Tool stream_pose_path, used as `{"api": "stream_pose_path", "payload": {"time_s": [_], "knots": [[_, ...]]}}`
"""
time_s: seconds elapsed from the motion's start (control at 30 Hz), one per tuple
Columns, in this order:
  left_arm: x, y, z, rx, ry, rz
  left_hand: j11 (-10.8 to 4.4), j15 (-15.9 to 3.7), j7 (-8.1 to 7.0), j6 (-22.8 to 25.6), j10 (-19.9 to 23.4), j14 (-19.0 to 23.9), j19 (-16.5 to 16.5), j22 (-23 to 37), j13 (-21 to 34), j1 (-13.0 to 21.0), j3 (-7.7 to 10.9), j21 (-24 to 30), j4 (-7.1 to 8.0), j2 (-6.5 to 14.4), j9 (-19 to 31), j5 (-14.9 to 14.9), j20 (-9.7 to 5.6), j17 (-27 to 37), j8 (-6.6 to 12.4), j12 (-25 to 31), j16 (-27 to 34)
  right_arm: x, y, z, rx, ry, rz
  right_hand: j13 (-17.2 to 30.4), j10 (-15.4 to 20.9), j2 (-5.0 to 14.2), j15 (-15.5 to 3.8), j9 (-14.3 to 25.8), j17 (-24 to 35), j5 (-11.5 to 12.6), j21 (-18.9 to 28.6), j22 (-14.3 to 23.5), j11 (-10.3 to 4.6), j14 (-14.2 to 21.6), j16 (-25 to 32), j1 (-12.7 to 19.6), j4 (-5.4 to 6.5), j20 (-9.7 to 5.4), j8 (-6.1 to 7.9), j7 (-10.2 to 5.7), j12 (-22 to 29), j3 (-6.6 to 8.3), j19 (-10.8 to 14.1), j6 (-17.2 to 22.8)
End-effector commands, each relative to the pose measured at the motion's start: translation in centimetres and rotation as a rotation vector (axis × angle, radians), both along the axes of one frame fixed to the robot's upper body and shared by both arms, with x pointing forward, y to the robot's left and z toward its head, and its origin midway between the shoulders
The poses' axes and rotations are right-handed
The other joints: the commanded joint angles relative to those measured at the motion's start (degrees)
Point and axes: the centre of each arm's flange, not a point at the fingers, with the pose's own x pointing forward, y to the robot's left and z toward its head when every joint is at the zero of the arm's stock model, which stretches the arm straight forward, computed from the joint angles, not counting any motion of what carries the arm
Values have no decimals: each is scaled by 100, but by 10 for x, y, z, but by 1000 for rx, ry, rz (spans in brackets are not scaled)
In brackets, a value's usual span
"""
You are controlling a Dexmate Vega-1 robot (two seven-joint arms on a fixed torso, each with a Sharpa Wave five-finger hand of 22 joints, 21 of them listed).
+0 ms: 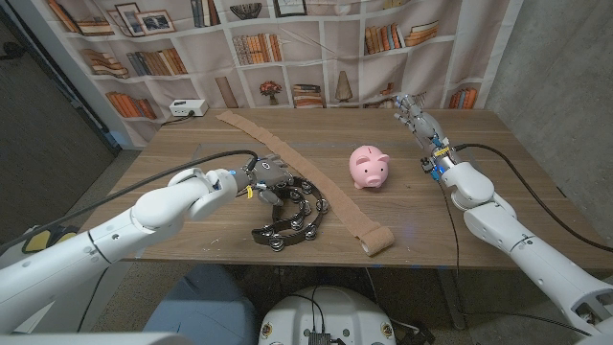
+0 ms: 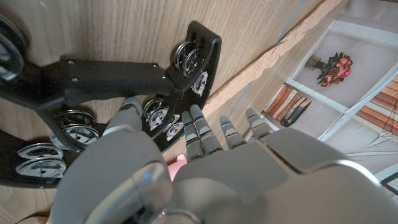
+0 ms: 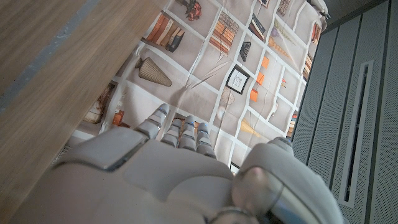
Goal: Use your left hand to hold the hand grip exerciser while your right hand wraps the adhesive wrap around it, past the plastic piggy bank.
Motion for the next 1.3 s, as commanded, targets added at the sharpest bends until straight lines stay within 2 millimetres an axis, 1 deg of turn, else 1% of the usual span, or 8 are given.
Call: {"api": "stream_pose_path", "payload": {"time_s": [0.03, 0.13, 0.27, 0.4, 0.63, 0.8, 1.0, 1.3], "knots": [[3, -4, -7, -30, 11, -4, 5, 4, 22, 148, 136, 106, 21, 8, 24, -75, -43, -21, -10, -5, 2, 39, 44, 10, 55, 40, 77, 4, 1, 2, -12, 10, 5, 22, 42, -1, -10, 16, 1, -19, 17, 26, -35, -23, -4, 16, -40, 50, 17, 0, 17, 2, 10, 34], [1, -5, -7, -26, -1, -10, -2, -7, 27, 175, 175, 131, 27, 8, 28, -83, -50, -18, -12, -4, -2, 40, 42, 9, 57, 50, 85, 5, -1, 2, -9, 12, 5, 22, 43, 2, -13, 16, 0, -18, 16, 26, -30, -21, -4, 20, -43, 54, 17, 0, 16, 6, 9, 36], [6, -8, -9, -20, 18, 8, -24, -15, 11, 194, 205, 138, 31, 8, 33, -67, -44, -15, -26, 11, -9, 50, 31, 5, 53, 56, 85, 6, -2, 2, 1, 17, 14, 22, 42, 5, -17, 16, -1, -18, 16, 26, -32, -20, -5, 25, -47, 54, 15, -3, 14, 11, 6, 34], [7, -9, -15, -18, 25, 11, -14, -7, 16, 208, 215, 136, 30, 8, 36, -54, -41, -15, -38, 15, -13, 55, 31, 1, 51, 56, 80, 8, -5, 2, -4, 20, 13, 22, 46, 8, -15, 16, -1, -18, 17, 26, -40, -21, -7, 27, -48, 51, 16, -6, 15, 14, 9, 39], [11, -8, -17, -26, 32, 35, -3, 18, 40, 188, 194, 111, 25, 9, 43, -80, -60, -15, -36, 2, -21, 53, 30, 1, 28, 39, 68, 11, -5, 1, -12, 30, 20, 22, 49, 7, -12, 16, 0, -20, 17, 26, -35, -21, -7, 19, -46, 50, 15, -8, 14, 13, 9, 39], [12, -8, -18, -29, 34, 56, 57, 45, 39, 183, 140, 102, 12, 9, 49, -112, -79, -19, -29, -12, -28, 49, 38, 1, 13, 11, 62, 13, -5, 2, -12, 31, 22, 22, 50, 9, -18, 16, 1, -21, 17, 26, -41, -20, -7, 14, -44, 50, 14, -13, 13, 14, 9, 38], [15, -10, -22, -30, 46, 66, 72, 55, 54, 185, 142, 91, 5, 10, 54, -138, -95, -20, -25, -20, -34, 47, 40, 1, 1, 6, 56, 15, -5, 2, -17, 34, 25, 22, 59, 13, -17, 16, 0, -20, 17, 26, -52, -18, -8, 18, -48, 48, 15, -14, 15, 19, 10, 44], [18, -11, -22, -30, 51, 78, 26, 46, 48, 381, 268, 139, 5, 11, 70, -166, -112, -16, -29, -24, -35, 49, 44, -2, 60, 43, 68, 17, -7, 1, -16, 38, 24, 22, 59, 13, -21, 16, 1, -22, 17, 26, -38, -14, -8, 16, -49, 49, 11, -17, 13, 21, 10, 39]]}}
